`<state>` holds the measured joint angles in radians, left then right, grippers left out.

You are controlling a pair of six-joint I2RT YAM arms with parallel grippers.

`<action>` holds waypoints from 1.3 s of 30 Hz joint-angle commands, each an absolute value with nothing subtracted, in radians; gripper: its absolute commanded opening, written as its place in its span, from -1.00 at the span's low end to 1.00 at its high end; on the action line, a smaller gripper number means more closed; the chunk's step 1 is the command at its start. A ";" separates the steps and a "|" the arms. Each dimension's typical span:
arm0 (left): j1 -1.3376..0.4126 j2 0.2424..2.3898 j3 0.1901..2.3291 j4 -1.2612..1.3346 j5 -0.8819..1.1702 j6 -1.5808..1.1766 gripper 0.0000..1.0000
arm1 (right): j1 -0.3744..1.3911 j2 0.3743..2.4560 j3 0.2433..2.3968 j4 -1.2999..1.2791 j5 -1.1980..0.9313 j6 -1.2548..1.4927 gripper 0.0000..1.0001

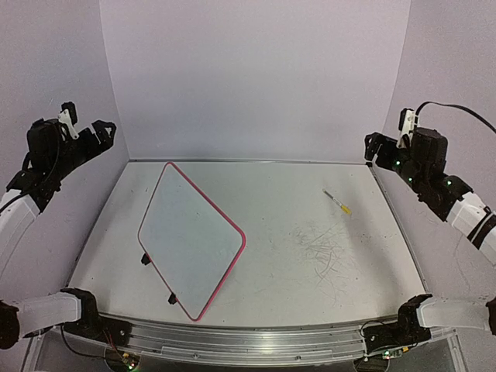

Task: Write a sentence on the whiteboard
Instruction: Move the whiteboard stand to the center of the board.

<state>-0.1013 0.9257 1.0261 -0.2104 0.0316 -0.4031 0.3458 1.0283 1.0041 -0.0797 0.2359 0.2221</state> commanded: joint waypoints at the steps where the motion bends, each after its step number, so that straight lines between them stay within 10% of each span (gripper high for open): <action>1: -0.101 0.943 0.998 -0.298 0.161 -0.474 0.99 | 0.348 1.097 1.052 -0.061 0.216 0.242 0.97; 16: -0.204 0.886 0.768 -0.639 0.148 -0.727 0.84 | 0.347 1.203 1.025 0.036 0.051 0.258 0.97; 27: -0.546 0.932 0.661 -0.751 -0.063 -0.929 -0.12 | 0.353 1.242 1.026 0.039 -0.056 0.273 0.97; 36: -0.729 0.991 0.533 -0.747 -0.003 -1.073 -0.32 | 0.375 1.292 1.041 0.042 -0.091 0.284 0.97; 39: -0.796 1.015 0.489 -0.662 0.054 -1.152 -0.65 | 0.383 1.304 1.039 0.044 -0.096 0.294 0.97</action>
<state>-0.7287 0.9909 0.5294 -0.7383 0.0082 -1.0237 0.3694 1.2869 1.0145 0.0025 -0.0733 0.2741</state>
